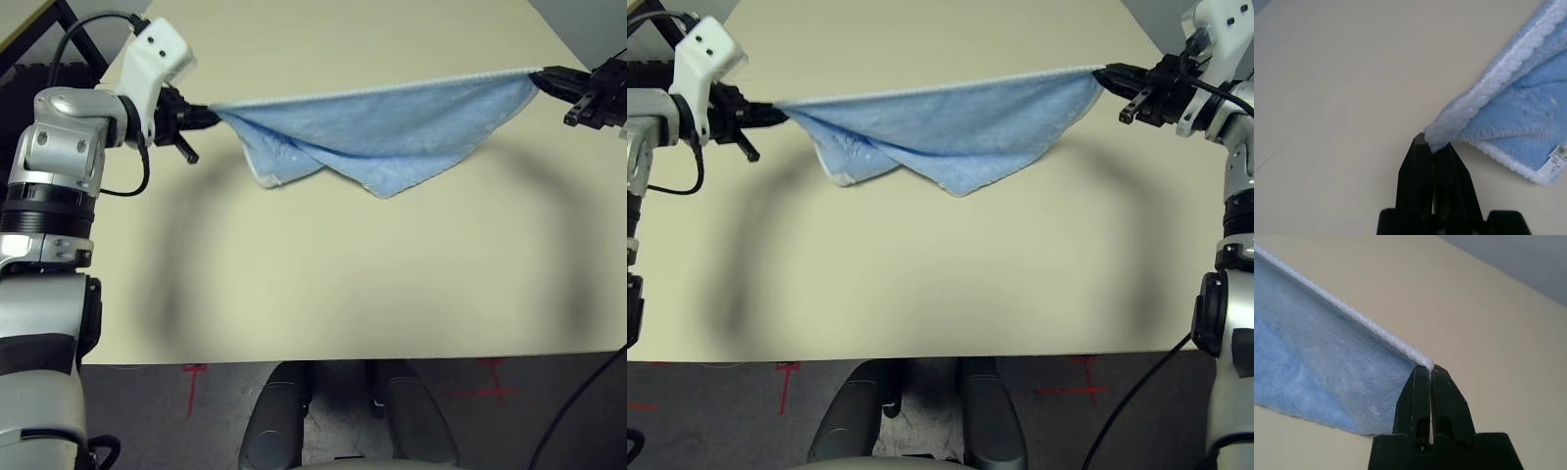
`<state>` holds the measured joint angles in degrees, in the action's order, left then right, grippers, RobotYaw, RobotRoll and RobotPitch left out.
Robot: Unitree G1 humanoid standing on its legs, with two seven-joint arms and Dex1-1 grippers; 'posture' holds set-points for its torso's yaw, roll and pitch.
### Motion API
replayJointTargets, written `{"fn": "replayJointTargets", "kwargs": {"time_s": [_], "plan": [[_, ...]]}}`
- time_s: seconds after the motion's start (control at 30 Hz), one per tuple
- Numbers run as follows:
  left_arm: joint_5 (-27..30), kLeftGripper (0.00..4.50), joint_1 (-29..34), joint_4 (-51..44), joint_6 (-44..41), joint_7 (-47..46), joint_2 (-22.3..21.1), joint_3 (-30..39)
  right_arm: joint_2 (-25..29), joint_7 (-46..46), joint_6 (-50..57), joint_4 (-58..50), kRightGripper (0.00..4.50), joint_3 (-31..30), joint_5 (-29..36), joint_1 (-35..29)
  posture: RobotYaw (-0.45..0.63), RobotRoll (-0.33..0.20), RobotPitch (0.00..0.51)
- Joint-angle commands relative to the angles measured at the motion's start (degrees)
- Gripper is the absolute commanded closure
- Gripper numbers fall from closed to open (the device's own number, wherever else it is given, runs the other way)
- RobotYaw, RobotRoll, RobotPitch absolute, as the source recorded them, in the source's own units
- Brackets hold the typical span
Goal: Fold the towel and set it aside.
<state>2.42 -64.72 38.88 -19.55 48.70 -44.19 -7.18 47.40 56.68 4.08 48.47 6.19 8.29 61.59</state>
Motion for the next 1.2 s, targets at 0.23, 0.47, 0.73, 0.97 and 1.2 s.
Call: {"fn": "replayJointTargets", "kwargs": {"time_s": [0.23, 0.47, 0.73, 0.97, 1.2], "plan": [[-5.52, 4.48, -9.00, 23.82, 17.61, -25.81, 6.74, 4.07, -8.26, -31.62, -10.14, 19.84, 4.50, -1.13, -8.84, 12.04, 0.02, 0.000, 0.282], [-2.96, 4.48, -10.85, 27.19, 40.01, -42.87, 9.83, 11.21, -10.55, -39.97, -28.05, 22.40, 4.50, 7.20, -2.33, 15.30, 0.02, 0.000, 0.303], [-5.82, 4.48, 0.51, 24.52, 41.71, -29.55, 6.66, 8.96, -9.77, -7.49, -16.44, 20.54, 4.50, 5.62, 0.94, 5.69, 0.01, 0.000, 0.316], [-10.39, 4.48, 5.22, 18.65, 31.26, -12.29, -0.62, 2.85, -3.62, 6.24, -11.86, 15.92, 4.50, -4.25, -7.02, -1.15, 0.01, 0.000, 0.320], [-10.16, 4.48, 7.85, 11.82, 20.80, 5.83, -4.30, -0.79, -2.27, 6.87, -15.94, 15.73, 4.50, -7.80, -11.33, 0.67, 0.01, 0.000, 0.316]]}}
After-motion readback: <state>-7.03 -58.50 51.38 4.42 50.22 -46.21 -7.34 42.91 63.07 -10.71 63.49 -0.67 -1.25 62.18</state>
